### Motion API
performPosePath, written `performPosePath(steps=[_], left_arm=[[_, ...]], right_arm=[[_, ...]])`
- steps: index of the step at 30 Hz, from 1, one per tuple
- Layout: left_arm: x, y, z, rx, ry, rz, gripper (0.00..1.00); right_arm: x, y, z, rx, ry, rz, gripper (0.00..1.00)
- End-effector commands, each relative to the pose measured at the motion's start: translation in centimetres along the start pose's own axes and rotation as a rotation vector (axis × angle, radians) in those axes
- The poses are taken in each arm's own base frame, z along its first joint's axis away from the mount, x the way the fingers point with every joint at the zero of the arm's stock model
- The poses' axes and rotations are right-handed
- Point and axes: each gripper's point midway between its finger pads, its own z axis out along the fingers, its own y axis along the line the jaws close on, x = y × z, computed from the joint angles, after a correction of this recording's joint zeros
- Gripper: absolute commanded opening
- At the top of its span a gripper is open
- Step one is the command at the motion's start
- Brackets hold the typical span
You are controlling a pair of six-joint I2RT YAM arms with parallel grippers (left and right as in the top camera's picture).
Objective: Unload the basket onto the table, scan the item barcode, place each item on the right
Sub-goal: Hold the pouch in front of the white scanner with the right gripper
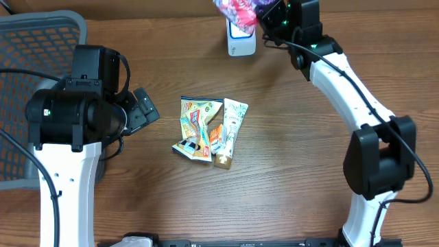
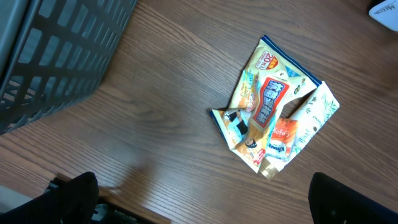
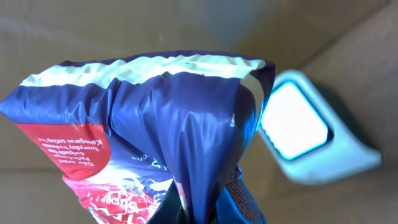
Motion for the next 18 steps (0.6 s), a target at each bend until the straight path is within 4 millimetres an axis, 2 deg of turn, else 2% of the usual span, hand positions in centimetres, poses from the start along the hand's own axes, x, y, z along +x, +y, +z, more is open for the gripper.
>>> performPosePath(steps=[1,6,10,18], left_arm=[[-0.2,0.3,0.2,-0.015,-0.004,-0.025,0.99],[-0.2,0.3,0.2,-0.015,-0.004,-0.025,1.0],[-0.2,0.3,0.2,-0.015,-0.004,-0.025,1.0],[-0.2,0.3,0.2,-0.015,-0.004,-0.025,1.0]], right_arm=[[-0.5,-1.1,1.7,0.029,-0.077,-0.028,0.04],[2.4,-2.6,3.6,0.058,-0.034,-0.037,0.04],[4.4,-2.5,4.3,0.054,-0.004,-0.049,0.04],[5.0,-2.0,4.4,0.044,0.002,0.006,0.04]])
